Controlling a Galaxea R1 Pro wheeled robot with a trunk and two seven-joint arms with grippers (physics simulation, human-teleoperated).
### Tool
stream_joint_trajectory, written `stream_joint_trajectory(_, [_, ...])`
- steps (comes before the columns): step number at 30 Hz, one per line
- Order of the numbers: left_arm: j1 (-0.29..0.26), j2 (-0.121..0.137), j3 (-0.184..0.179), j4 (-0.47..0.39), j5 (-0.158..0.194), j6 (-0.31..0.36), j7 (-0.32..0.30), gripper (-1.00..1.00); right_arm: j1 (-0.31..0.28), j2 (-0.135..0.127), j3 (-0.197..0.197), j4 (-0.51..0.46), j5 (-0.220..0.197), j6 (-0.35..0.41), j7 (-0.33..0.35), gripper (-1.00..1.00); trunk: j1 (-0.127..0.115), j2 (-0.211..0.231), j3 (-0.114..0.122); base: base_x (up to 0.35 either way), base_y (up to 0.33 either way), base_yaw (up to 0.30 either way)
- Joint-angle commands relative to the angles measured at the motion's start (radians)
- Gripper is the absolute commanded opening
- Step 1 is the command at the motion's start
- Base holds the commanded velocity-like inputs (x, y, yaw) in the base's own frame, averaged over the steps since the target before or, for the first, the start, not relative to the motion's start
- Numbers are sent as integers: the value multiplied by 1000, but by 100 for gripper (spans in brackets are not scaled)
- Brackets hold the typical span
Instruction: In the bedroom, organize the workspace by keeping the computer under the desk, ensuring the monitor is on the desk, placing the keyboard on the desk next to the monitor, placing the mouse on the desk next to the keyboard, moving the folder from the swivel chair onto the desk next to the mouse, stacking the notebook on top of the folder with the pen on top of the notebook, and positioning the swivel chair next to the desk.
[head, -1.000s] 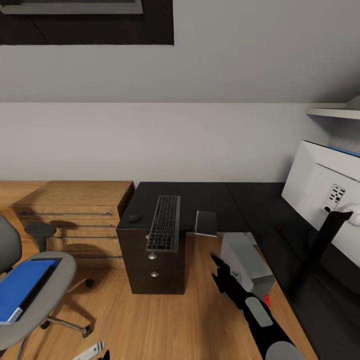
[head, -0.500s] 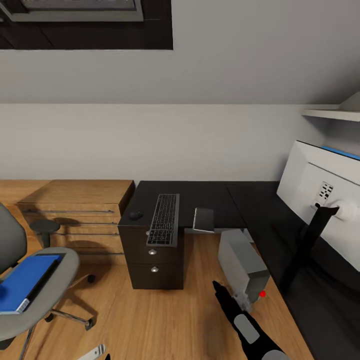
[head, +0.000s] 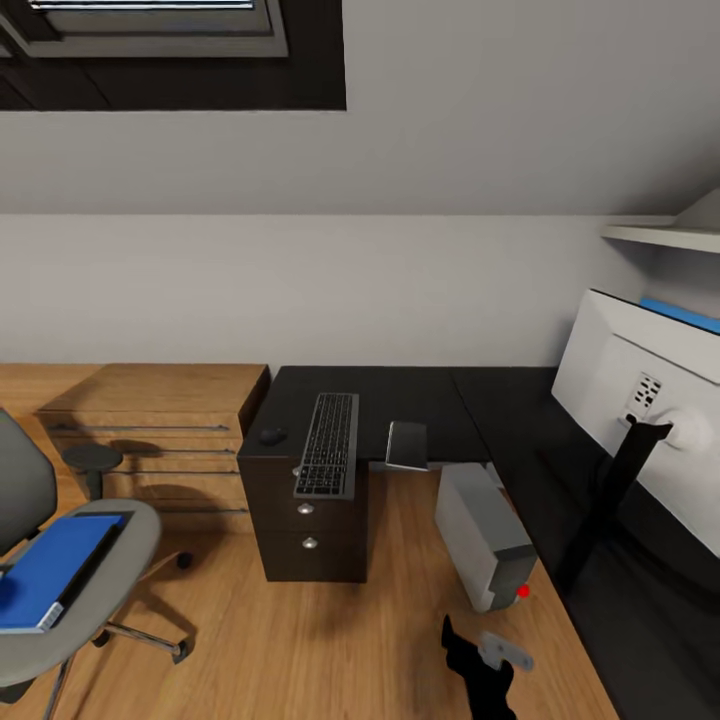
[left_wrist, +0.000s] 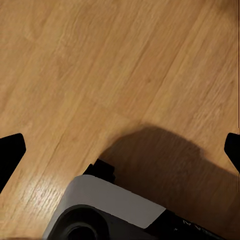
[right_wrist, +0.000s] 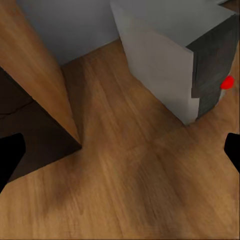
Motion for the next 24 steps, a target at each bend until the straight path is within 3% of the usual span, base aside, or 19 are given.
stream_joint_trajectory(1, [-11, 2, -9, 14, 11, -5, -13, 100, 1, -2, -2, 5, -1, -8, -12, 100, -4, 7, 2, 0, 0, 0])
stream_joint_trajectory(7, [-30, 1, -9, 57, 8, -8, -99, 100, 13, -4, 3, 10, 11, -17, -30, 100, -27, 49, 21, 0, 0, 0])
stream_joint_trajectory(11, [-34, -1, -8, 68, 6, -9, -127, 100, 35, -4, 35, 11, 94, -23, -34, 100, -42, 77, 34, 0, 0, 0])
stream_joint_trajectory(12, [-35, 0, -9, 66, 6, -10, -131, 100, 42, -4, 42, 11, 133, -25, -35, 100, -46, 84, 37, 0, 0, 0])
stream_joint_trajectory(17, [-35, 4, -8, 32, 6, -14, -132, 100, 54, 2, 58, 12, 215, -28, -39, 100, -65, 119, 52, 0, 0, 0])
stream_joint_trajectory(23, [-35, 2, -13, 18, 5, -33, -132, 100, 56, 16, 60, 12, 226, -25, -42, 100, -88, 161, 71, 0, 0, 0])
stream_joint_trajectory(24, [-35, 0, -29, 16, 5, -59, -131, 100, 56, 16, 60, 12, 230, -26, -43, 100, -92, 168, 74, -79, 0, 0])
